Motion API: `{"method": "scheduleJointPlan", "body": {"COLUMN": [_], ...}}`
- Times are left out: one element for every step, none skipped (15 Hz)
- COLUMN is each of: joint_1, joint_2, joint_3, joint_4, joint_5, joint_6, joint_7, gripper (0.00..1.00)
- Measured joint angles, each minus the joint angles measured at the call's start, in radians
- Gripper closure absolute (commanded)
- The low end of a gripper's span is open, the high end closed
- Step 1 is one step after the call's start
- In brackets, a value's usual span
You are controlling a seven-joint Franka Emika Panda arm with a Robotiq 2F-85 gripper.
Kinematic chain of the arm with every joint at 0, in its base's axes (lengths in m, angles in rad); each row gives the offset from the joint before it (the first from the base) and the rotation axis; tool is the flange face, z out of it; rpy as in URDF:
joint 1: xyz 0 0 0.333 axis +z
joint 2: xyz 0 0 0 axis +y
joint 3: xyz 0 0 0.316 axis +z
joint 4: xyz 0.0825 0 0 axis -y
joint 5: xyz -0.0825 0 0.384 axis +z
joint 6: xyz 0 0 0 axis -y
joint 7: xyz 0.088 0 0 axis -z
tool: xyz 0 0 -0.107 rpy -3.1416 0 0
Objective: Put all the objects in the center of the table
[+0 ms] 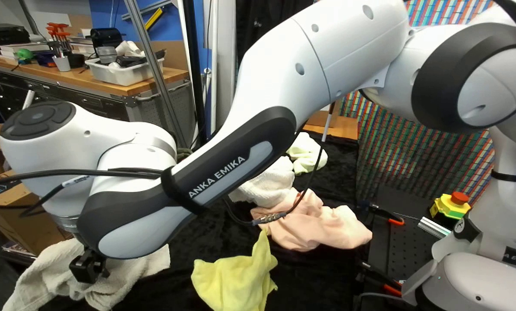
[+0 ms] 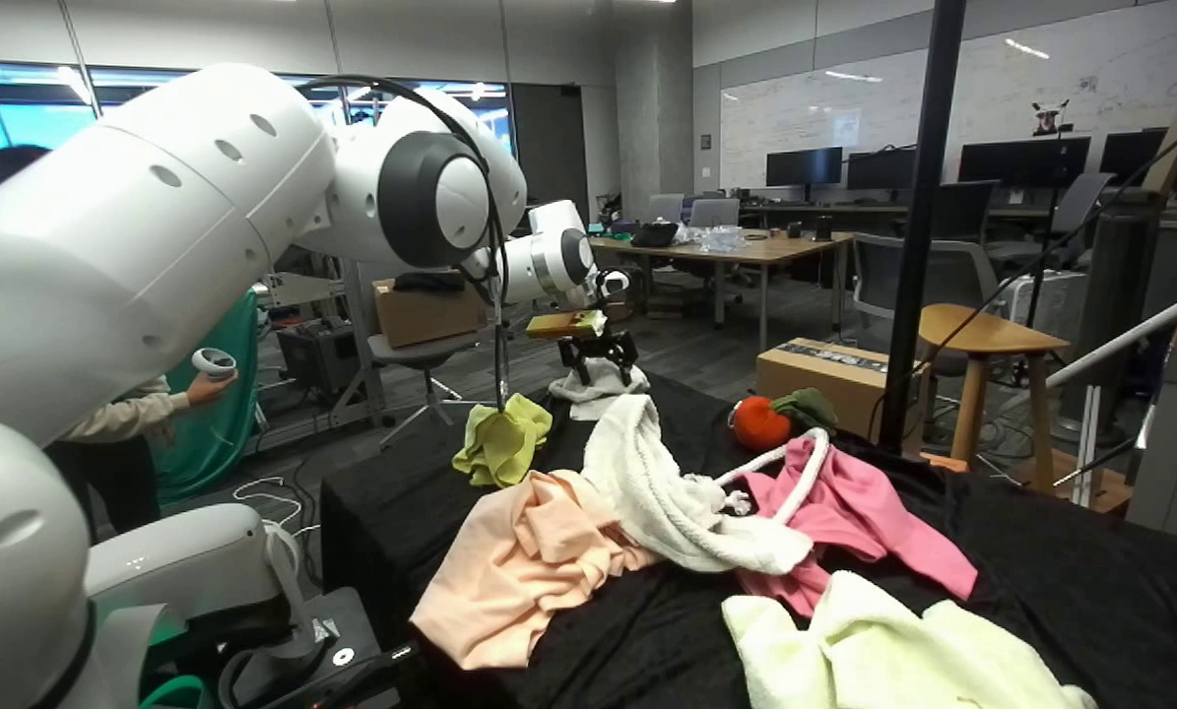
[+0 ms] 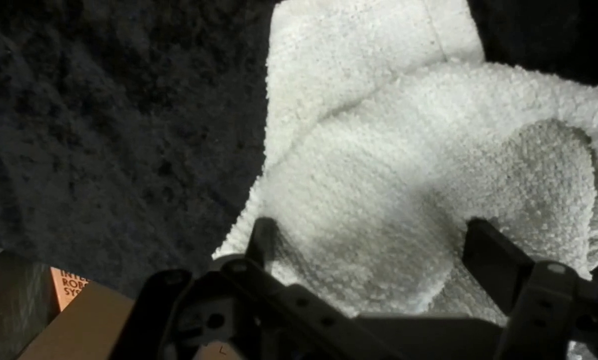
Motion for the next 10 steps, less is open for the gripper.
{"method": "scheduleJointPlan", "body": {"joint_1": [-0.005, -0.01, -0.014, -0.019, -0.024, -0.03, -0.036, -0.043, -0.049, -0.056], "joint_2": [0.0, 0.0, 0.0, 0.0, 0.0, 0.0, 0.0, 0.0, -0.001, -0.002], "joint_3": [0.003, 0.006, 0.009, 0.013, 0.018, 0.025, 0.033, 0.042, 0.05, 0.059], "joint_4": [0.0, 0.0, 0.0, 0.0, -0.001, -0.001, -0.002, -0.003, -0.003, -0.003], "joint_5": [0.001, 0.002, 0.002, 0.002, 0.004, 0.004, 0.005, 0.006, 0.006, 0.007], "joint_6": [0.004, 0.008, 0.009, 0.009, 0.009, 0.009, 0.009, 0.009, 0.009, 0.008], "joint_7": [0.0, 0.0, -0.001, -0.004, -0.009, -0.014, -0.021, -0.029, -0.036, -0.043], "gripper": [0.44, 0.51, 0.6, 0.67, 0.75, 0.84, 0.92, 0.97, 0.98, 0.99]}}
